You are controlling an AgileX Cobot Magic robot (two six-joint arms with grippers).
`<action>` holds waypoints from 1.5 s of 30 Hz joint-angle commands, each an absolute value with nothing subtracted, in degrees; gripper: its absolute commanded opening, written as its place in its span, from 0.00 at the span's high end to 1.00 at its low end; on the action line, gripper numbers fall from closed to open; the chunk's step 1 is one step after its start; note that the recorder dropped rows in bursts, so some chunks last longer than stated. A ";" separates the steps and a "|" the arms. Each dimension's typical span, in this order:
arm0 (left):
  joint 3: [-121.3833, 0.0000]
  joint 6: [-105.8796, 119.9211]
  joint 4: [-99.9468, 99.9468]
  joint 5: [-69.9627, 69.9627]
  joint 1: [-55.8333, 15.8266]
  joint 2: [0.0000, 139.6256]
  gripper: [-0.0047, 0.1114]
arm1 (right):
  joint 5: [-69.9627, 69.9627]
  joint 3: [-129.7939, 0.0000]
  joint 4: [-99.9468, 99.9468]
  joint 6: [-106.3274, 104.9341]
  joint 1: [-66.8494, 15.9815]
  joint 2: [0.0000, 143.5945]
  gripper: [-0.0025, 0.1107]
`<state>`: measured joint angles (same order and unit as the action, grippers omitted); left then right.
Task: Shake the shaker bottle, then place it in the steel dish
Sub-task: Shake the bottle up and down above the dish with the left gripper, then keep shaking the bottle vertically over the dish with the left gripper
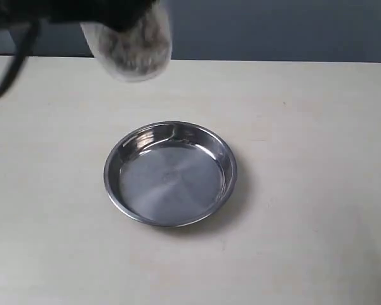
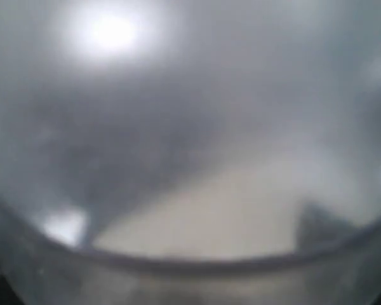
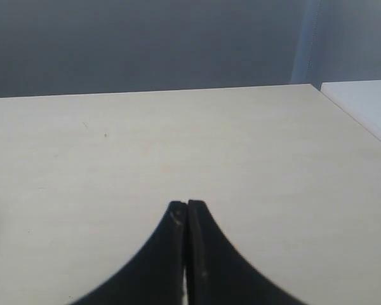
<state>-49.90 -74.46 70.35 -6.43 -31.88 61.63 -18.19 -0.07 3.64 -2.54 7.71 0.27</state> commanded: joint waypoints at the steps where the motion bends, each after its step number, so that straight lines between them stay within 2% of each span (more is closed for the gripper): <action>1: -37.79 -77.57 69.22 -6.64 -32.18 71.04 0.96 | -17.51 0.00 3.50 -2.57 7.91 0.00 0.99; 6: -48.24 -72.88 69.48 -10.74 -32.18 62.11 0.96 | -17.51 0.00 3.50 -2.57 7.91 0.00 0.99; 12: -37.70 -76.46 68.75 -10.78 -32.18 71.75 0.96 | -17.51 0.00 3.50 -2.57 7.91 0.00 0.99; 15: -47.10 -71.94 69.66 -12.63 -32.18 65.05 0.96 | -17.51 0.00 3.50 -2.57 7.91 0.00 0.99; 17: -51.14 -71.22 68.90 -8.27 -32.18 63.11 0.96 | -17.51 0.00 3.50 -2.57 7.91 0.00 0.99; 22: -38.73 -74.86 66.45 -10.78 -32.18 73.16 0.96 | -17.51 0.00 3.50 -2.57 7.91 0.00 0.99; 25: -45.26 -72.56 66.13 -14.50 -32.18 68.52 0.96 | -17.51 0.00 3.50 -2.57 7.91 0.00 0.99; 28: -51.54 -71.05 67.41 -10.60 -32.18 64.82 0.96 | -17.51 0.00 3.50 -2.57 7.91 0.00 0.99; 33: -37.47 -75.28 67.82 -10.15 -32.18 74.73 0.96 | -17.51 0.00 3.50 -2.57 7.91 0.00 0.99; 35: -38.31 -79.70 67.16 -10.91 -31.94 74.13 0.96 | -17.51 0.00 3.50 -2.57 7.91 0.00 0.99; 39: -48.16 -76.12 68.79 -9.96 -31.94 66.17 0.96 | -17.51 0.00 3.50 -2.57 7.91 0.00 0.99; 45: -41.08 -76.16 67.44 -6.54 -32.18 74.00 0.96 | -17.51 0.00 3.50 -2.57 7.91 0.00 0.99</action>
